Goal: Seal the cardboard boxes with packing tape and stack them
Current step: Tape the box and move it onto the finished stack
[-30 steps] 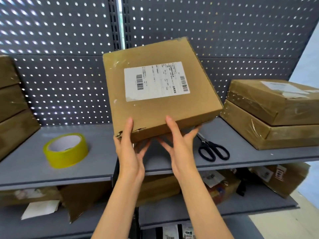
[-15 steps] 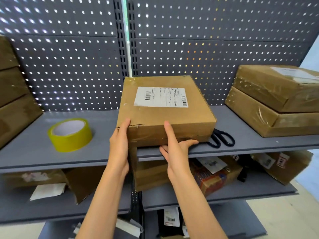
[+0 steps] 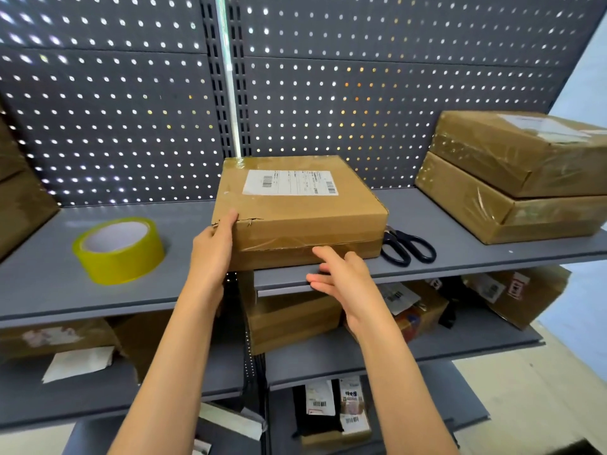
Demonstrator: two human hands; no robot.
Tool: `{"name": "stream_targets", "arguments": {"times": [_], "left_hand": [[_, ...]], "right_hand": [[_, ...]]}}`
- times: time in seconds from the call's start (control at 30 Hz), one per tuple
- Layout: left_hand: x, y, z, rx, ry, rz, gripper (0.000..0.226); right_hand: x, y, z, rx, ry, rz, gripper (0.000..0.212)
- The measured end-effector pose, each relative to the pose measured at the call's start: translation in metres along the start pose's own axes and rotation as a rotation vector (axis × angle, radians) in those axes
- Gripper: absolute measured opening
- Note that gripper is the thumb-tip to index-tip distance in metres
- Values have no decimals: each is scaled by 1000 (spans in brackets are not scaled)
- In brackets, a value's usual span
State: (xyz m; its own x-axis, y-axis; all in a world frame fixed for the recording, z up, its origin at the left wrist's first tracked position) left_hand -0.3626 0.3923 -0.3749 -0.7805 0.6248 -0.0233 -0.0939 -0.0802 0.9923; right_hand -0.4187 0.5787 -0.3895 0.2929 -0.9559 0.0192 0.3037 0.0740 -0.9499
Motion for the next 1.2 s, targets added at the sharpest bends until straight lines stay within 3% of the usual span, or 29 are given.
{"name": "stream_targets", "arguments": {"times": [0.07, 0.2, 0.3, 0.4, 0.53, 0.73, 0.97, 1.2], "left_hand": [[-5, 0, 0, 74, 2, -109, 42], [-21, 11, 0, 338, 53, -169, 68], [-23, 25, 3, 645, -104, -300, 64], [-18, 24, -3, 789, -280, -474, 47], [-21, 21, -11, 795, -322, -472, 40], [-22, 15, -9, 825, -229, -366, 34], [-21, 9, -11, 840, -286, -351, 32], [-22, 9, -9, 908, -165, -302, 27]], "right_hand": [[-2, -3, 4, -127, 121, 115, 74], [9, -30, 28, -634, 336, 362, 33], [39, -52, 29, -880, 235, 564, 29], [68, -68, 14, -1043, 94, 842, 42], [77, -61, -11, -1028, -84, 978, 42], [73, -52, -16, -1130, 49, 749, 31], [72, -54, -16, -1085, -40, 745, 40], [73, -51, -20, -1141, 65, 680, 30]]}}
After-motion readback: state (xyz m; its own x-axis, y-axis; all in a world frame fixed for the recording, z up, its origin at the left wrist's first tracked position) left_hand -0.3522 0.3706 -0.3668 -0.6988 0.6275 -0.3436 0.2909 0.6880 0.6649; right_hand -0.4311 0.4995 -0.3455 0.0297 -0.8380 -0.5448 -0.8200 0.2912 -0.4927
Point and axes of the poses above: each hand's wrist, its own z-axis away from the middle knuckle, its own x-axis out of the palm, y = z × x, the point moved 6 cm from there along -z, towards the middle knuckle, and after that the axes turned 2 degrees about y, right-handed, at the moved point
